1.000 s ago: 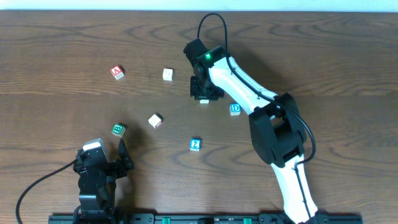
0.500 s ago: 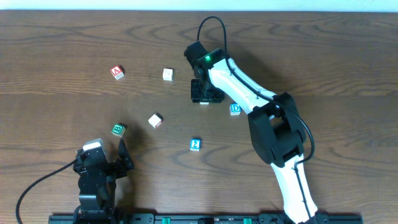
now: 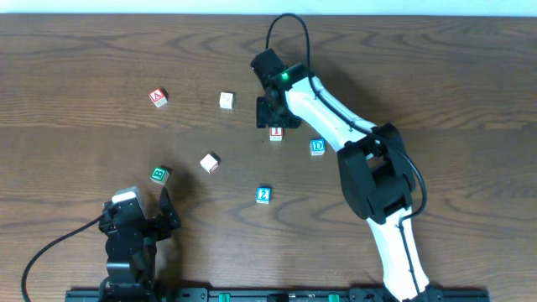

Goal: Spell out Ai2
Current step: 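Lower the red 'I' block left of the blue 'D' and release, then move the right gripper down to the blue '2' block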

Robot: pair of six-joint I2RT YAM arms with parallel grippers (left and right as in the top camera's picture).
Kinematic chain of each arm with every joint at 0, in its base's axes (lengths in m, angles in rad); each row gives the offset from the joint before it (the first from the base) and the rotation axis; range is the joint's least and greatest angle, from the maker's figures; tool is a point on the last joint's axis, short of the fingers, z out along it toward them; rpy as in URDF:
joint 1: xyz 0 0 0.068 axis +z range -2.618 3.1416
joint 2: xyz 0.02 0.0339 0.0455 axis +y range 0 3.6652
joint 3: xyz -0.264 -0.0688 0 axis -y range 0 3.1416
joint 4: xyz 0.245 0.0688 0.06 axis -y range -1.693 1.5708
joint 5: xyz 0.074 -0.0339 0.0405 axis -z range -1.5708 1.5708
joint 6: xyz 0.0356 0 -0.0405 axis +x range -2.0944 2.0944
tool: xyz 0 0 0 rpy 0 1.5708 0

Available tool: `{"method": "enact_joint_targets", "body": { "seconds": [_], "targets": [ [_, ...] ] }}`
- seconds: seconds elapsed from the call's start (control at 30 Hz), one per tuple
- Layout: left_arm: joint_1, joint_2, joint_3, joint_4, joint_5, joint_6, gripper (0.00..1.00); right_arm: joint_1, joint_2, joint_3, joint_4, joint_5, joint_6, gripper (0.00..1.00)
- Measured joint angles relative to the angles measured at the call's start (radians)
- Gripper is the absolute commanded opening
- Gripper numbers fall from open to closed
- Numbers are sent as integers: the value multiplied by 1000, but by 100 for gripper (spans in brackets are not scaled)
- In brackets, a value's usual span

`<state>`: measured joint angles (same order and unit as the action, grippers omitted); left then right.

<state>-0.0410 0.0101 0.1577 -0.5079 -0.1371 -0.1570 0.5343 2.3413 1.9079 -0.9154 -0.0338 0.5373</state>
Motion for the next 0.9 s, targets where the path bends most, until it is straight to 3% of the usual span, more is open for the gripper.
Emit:
{"method": "enact_joint_targets", "body": {
  "seconds": [0.13, 0.23, 0.33, 0.37, 0.7, 0.9],
  "targets": [
    [0, 0, 0, 0, 0, 0, 95, -27, 0, 0, 46, 0, -6, 56],
    [0, 0, 0, 0, 0, 0, 95, -45, 0, 0, 82, 0, -9, 51],
    [0, 0, 0, 0, 0, 0, 95, -59, 0, 0, 97, 1, -33, 8],
    [0, 0, 0, 0, 0, 0, 95, -61, 0, 0, 97, 2, -41, 1],
    [0, 0, 0, 0, 0, 0, 95, -62, -7, 150, -24, 47, -104, 1],
    [0, 0, 0, 0, 0, 0, 95, -60, -99, 159, -90, 69, -111, 1]
  ]
}}
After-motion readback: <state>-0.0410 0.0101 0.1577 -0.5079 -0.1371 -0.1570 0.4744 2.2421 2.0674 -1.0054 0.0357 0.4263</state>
